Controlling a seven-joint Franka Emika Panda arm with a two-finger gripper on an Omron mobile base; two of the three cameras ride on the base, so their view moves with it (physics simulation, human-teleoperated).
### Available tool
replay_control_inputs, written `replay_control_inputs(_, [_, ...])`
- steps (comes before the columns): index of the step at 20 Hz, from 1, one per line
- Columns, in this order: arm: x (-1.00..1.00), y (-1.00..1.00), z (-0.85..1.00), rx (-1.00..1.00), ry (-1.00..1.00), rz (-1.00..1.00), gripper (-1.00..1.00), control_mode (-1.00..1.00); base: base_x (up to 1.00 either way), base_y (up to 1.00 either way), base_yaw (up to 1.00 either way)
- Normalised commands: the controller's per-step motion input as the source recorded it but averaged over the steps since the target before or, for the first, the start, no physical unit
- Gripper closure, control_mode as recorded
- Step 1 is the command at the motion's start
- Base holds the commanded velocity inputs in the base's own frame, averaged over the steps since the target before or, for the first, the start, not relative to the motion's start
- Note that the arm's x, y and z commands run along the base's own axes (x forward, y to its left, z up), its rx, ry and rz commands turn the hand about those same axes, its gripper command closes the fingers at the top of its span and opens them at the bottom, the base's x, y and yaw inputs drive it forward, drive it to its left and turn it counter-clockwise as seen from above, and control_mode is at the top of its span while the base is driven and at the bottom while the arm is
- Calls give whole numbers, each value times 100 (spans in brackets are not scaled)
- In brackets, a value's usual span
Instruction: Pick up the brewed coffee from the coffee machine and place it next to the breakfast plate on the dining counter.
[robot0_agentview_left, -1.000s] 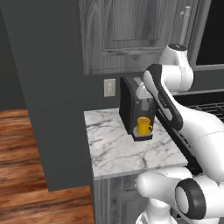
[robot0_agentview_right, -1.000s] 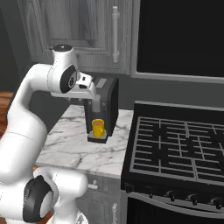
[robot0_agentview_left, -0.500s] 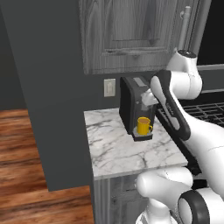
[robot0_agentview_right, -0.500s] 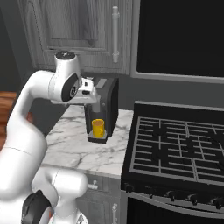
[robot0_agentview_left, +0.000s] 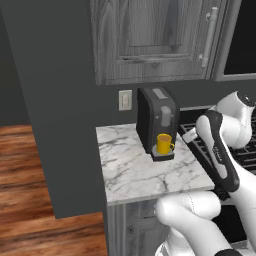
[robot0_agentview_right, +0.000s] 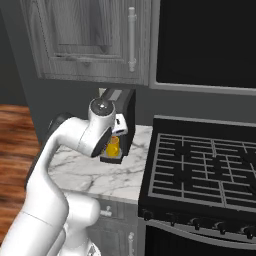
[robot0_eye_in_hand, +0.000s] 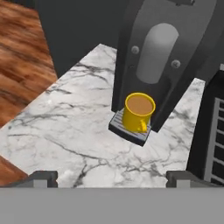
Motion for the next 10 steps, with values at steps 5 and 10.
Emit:
replay_control_inputs(5, [11, -28, -37, 14, -17, 12, -100, -100, 0, 0, 0])
replay_control_inputs(10, [24, -4, -16, 17, -12, 10, -100, -100, 0, 0, 0])
